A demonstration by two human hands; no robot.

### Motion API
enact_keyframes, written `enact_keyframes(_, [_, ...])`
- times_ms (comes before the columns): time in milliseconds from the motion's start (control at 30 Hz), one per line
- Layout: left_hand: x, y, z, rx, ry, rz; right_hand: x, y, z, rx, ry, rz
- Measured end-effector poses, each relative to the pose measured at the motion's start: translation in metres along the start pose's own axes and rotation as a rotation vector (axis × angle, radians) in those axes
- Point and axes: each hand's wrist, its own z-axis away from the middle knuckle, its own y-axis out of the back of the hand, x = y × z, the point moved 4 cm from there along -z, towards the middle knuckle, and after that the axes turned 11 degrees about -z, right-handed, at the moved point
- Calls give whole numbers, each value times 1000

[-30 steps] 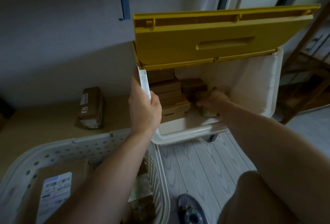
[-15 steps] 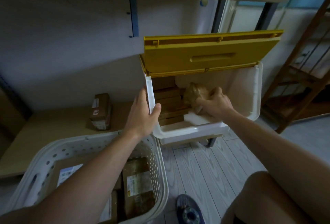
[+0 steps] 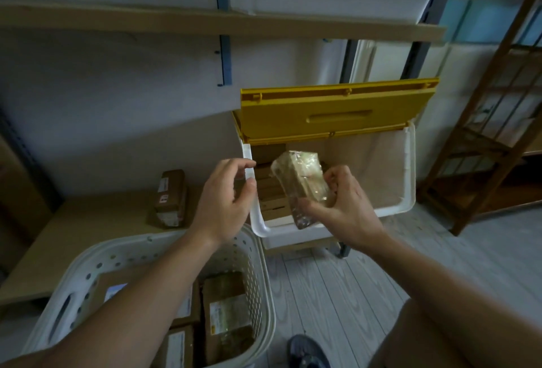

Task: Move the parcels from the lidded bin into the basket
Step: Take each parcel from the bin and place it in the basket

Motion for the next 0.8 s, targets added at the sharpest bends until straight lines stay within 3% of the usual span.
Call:
enact_keyframes(233, [-6,33,4,-8,168,420,-56,-64,9,-78,166,-31])
enact_keyframes(433, [-42,71,17,153,338,480,-88,-119,4,-119,239,-74])
enact_keyframes(633, [-81,111,32,384,544,641,-106,-165,-12,-139,202,-393])
enact_keyframes(800, [-97,133,41,402,561,637,-105,-208,-22,-309,138,-467])
